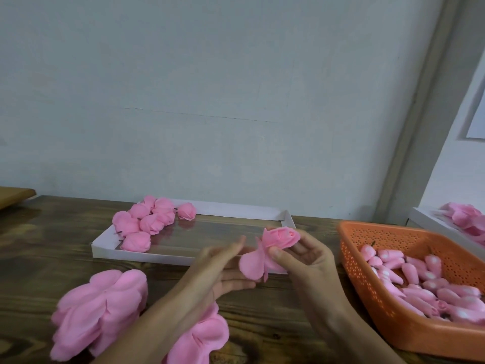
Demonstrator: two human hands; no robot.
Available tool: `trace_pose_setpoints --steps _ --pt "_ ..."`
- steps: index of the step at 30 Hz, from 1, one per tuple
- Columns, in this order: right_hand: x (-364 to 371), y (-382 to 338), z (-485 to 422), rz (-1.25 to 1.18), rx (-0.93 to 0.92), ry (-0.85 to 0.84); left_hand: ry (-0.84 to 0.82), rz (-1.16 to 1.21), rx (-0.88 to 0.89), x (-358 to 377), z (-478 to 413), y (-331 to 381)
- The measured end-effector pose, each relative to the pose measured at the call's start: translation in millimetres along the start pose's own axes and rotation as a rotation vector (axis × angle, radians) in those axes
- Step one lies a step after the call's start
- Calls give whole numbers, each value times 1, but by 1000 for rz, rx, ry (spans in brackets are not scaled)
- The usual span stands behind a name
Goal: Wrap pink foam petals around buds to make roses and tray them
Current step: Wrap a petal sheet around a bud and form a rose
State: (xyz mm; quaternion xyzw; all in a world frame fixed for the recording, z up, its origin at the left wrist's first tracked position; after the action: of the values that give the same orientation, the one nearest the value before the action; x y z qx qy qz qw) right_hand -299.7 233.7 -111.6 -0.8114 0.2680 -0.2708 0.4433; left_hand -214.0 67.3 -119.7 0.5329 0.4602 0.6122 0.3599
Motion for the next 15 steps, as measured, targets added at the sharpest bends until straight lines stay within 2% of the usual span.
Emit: trace_pose_setpoints --steps 8,12,15 --pt "1 -2 4 29 30 -99 41 200 12 -8 -5 -5" --pt "2 -5 4 182 20 -142 100 92 111 -8 -1 0" --pt "5 -6 5 283 29 -191 216 -150 232 -3 3 2"
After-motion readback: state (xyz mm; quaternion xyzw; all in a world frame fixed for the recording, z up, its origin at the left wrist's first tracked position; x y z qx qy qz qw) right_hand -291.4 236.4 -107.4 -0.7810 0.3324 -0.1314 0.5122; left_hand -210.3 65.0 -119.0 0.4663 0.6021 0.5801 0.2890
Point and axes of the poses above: each hand's wrist, its own z-axis away from the middle knuckle, its own x-axis out of the palm, y = z × x, the point moved 1 cm from there along -z, towards the middle knuckle, and after that the axes turned 4 degrees about -y, right-handed, at the moved point
